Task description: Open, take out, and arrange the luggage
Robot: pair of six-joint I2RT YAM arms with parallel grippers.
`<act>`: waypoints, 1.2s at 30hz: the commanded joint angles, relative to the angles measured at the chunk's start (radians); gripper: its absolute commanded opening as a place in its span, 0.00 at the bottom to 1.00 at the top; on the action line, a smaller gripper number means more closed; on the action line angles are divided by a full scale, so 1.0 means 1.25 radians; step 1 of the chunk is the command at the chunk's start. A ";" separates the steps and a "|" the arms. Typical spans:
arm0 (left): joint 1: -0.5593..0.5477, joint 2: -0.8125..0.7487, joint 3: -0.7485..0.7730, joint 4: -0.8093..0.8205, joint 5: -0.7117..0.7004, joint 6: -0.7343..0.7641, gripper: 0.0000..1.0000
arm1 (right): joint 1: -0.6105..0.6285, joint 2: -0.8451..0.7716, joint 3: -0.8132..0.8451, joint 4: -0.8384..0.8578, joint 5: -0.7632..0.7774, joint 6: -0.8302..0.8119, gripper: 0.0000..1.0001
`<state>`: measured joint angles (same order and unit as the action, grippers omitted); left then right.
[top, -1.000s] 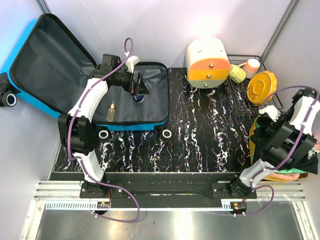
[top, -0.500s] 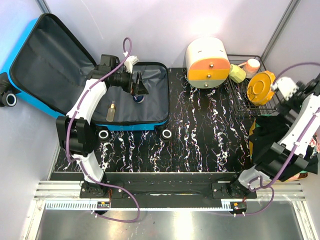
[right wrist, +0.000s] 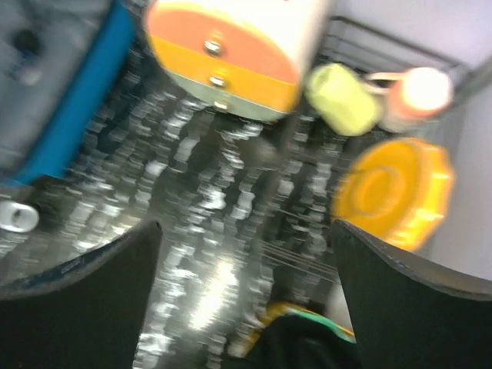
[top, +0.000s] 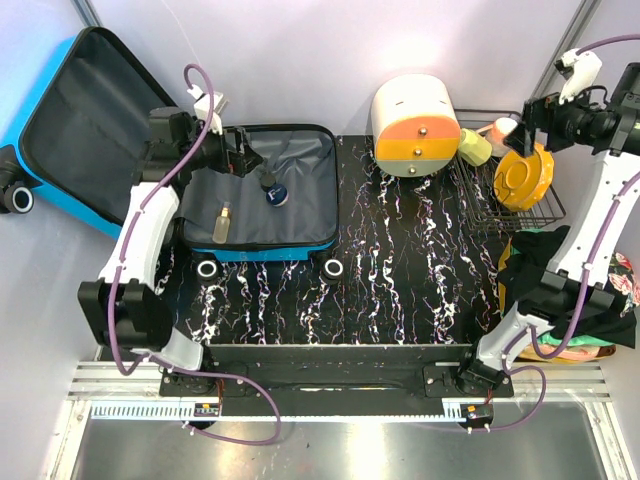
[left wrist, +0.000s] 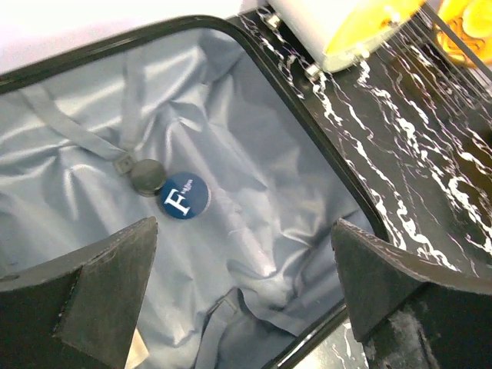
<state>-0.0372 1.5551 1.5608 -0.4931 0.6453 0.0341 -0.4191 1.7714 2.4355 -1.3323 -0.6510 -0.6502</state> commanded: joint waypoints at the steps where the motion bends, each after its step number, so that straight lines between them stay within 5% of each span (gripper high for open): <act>1: 0.002 -0.094 -0.095 0.199 -0.139 -0.067 0.99 | 0.029 0.024 -0.155 0.257 -0.234 0.474 1.00; 3: 0.002 -0.097 -0.094 0.153 -0.104 -0.006 0.99 | 0.072 0.011 -0.271 0.355 -0.193 0.555 1.00; 7: 0.020 -0.076 -0.042 0.075 -0.076 -0.005 0.99 | 0.169 -0.078 -0.566 0.768 -0.092 0.724 1.00; 15: 0.058 -0.063 -0.058 0.094 -0.012 -0.054 0.99 | 0.331 -0.141 -0.934 1.091 0.251 0.793 0.99; 20: 0.060 -0.071 -0.113 0.162 0.038 -0.084 0.99 | 0.415 -0.047 -0.948 1.171 0.505 0.804 0.82; 36: 0.060 -0.100 -0.186 0.233 0.005 -0.105 0.99 | 0.416 0.179 -0.915 1.377 0.523 0.737 0.72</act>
<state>0.0360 1.4719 1.3266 -0.2596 0.6617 -0.1062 0.1013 1.9747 1.2415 0.2642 -0.0338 0.2844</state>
